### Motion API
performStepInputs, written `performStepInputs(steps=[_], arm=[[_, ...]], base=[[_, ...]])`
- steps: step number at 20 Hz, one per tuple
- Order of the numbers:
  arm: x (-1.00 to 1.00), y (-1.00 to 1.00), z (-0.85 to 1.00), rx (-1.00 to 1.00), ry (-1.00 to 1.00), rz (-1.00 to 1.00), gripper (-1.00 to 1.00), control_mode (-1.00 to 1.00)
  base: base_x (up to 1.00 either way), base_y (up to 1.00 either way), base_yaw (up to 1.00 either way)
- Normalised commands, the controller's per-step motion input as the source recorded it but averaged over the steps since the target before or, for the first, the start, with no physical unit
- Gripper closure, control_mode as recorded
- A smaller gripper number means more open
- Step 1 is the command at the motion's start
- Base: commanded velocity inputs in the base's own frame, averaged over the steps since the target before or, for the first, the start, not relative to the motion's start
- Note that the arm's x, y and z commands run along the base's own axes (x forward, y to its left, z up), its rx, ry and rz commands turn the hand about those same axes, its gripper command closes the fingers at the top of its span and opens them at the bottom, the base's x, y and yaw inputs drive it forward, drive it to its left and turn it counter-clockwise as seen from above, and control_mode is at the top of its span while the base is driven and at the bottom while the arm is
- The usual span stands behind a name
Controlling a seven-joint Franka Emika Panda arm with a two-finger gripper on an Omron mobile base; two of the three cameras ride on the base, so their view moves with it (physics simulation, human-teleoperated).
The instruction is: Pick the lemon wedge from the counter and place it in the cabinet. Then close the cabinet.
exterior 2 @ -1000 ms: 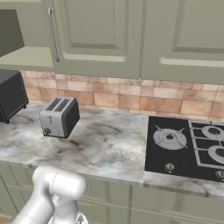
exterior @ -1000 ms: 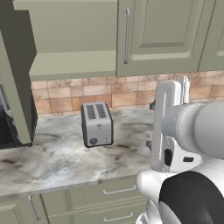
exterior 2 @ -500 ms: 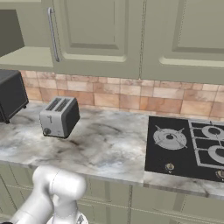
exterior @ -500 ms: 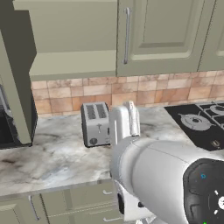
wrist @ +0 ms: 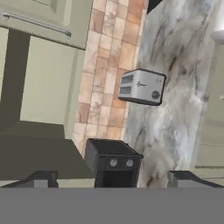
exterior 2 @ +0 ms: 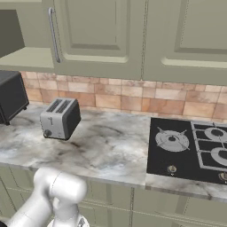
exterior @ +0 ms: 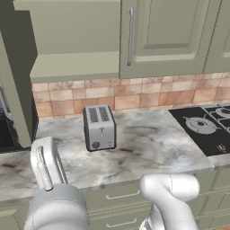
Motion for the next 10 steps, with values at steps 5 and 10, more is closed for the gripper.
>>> performStepInputs(steps=[5, 10], arm=[[0.04, 0.75, -0.06, -0.18, -0.32, 0.00, -1.00, -1.00], [0.53, 0.64, 0.00, -0.12, -0.17, 0.00, -1.00, -1.00]], base=[[0.00, 0.00, 0.00], [0.00, 0.00, 0.00]])
